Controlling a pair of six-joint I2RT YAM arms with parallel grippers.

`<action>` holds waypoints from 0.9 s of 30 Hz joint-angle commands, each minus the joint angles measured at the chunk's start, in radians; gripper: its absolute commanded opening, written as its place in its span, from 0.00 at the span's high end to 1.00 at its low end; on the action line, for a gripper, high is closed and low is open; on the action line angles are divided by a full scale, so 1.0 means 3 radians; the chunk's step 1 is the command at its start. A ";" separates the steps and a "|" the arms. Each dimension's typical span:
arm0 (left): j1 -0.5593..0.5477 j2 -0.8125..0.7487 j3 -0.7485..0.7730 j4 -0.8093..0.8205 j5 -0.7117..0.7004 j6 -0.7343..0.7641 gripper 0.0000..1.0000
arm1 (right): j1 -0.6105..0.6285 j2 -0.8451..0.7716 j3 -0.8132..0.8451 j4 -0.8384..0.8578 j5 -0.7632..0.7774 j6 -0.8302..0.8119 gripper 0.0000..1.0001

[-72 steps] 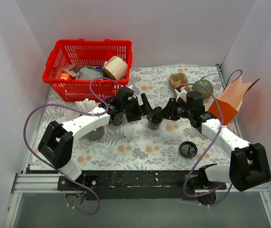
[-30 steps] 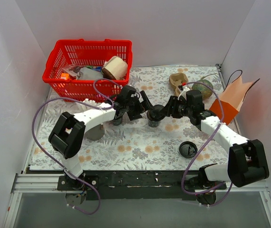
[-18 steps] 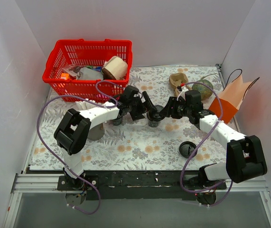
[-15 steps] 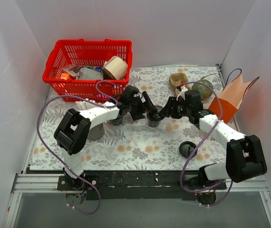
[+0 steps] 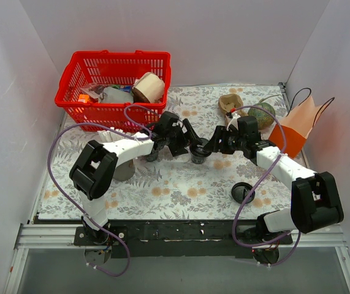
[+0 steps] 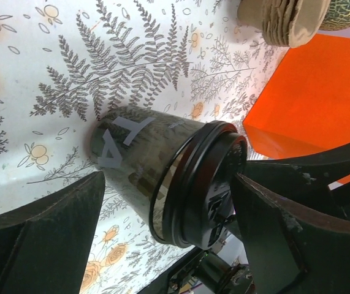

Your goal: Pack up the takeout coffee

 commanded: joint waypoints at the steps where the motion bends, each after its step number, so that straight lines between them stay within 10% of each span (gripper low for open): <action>1: 0.0012 -0.0157 -0.0072 0.0016 -0.0004 -0.0002 0.19 | -0.0010 0.0024 0.0145 -0.0024 -0.0065 -0.0051 0.35; 27: 0.0063 -0.0356 -0.0251 0.0139 0.0108 -0.0038 0.30 | 0.0133 0.0069 0.0268 -0.0137 -0.0004 -0.0102 0.38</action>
